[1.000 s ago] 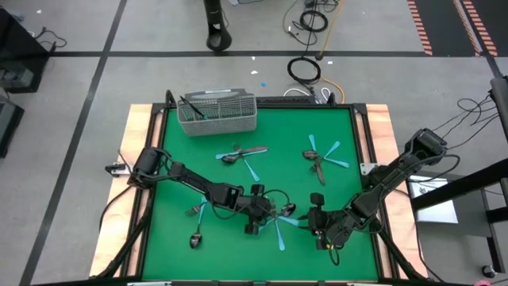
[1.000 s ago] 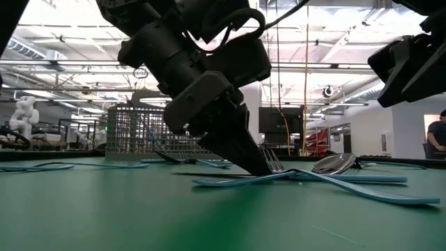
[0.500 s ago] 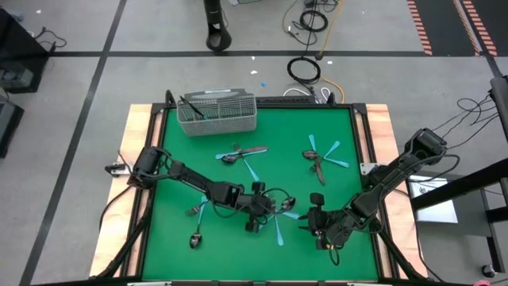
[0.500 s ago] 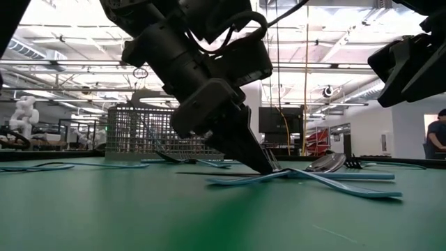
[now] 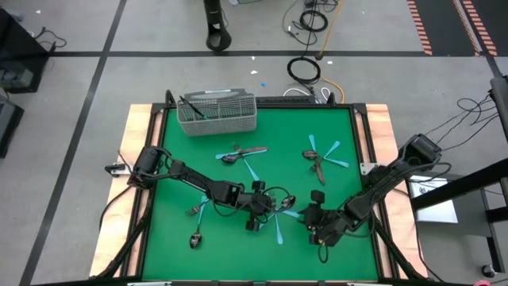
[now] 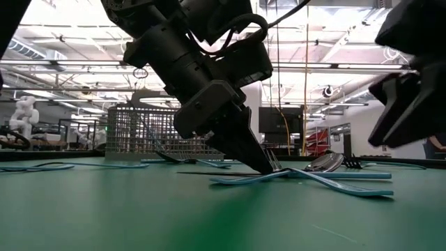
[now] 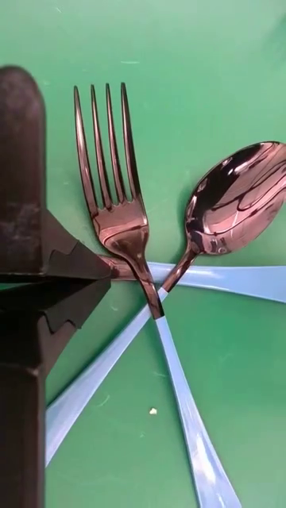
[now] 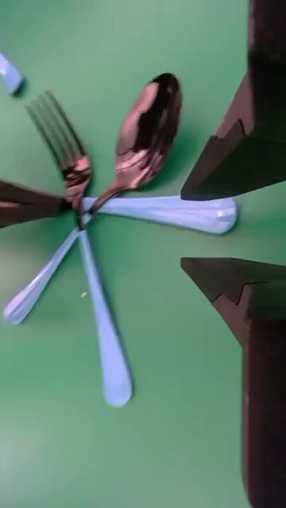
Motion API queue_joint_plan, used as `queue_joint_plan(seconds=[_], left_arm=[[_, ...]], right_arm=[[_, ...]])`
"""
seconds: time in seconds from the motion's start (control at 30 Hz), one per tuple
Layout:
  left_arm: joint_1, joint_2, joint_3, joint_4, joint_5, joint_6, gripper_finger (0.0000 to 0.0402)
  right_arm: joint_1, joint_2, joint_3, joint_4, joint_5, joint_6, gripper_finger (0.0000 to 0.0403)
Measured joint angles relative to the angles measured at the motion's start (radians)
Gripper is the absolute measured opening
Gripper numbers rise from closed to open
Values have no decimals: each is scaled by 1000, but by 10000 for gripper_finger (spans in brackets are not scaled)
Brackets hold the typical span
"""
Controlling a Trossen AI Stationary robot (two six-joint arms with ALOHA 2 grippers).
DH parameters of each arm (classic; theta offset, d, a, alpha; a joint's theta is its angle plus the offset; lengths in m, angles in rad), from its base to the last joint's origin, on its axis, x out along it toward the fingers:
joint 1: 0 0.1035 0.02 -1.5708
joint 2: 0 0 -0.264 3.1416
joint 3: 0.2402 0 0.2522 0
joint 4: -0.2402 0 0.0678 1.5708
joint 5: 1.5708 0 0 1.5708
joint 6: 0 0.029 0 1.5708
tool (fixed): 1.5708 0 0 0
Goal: Sort silverware
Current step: Put the table knife into the silverware rack
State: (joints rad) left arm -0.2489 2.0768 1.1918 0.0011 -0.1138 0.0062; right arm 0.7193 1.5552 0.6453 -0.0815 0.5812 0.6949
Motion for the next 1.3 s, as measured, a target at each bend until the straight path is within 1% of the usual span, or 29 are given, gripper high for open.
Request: queue_joint_plan(seconds=[0.13, 0.4, 0.67, 0.77, 0.97, 1.07, 1.2, 1.3], left_arm=[[0, 0, -1, 9, 6, 0, 22], [-1, 0, -1, 11, 8, -8, 76], [-1, 0, -1, 11, 8, -9, 82], [-1, 0, -1, 12, 7, -23, 82], [0, 0, 0, 10, 10, -25, 83], [0, -13, -1, 2, 23, -14, 83], [-1, -62, -5, -37, 27, 27, 83], [-2, -96, -3, -67, 12, 55, 83]], right_arm=[[0, 34, 0, 3, 39, 34, 118], [0, 119, 0, 10, 54, 106, 118], [1, 164, 2, 48, 74, 133, 116], [1, 182, 3, 48, 74, 140, 100], [1, 192, 4, 50, 84, 140, 38], [-1, 192, 5, 56, 86, 134, 15], [-1, 192, 4, 60, 83, 131, 5], [-3, 196, 2, 68, 58, 134, 1]])
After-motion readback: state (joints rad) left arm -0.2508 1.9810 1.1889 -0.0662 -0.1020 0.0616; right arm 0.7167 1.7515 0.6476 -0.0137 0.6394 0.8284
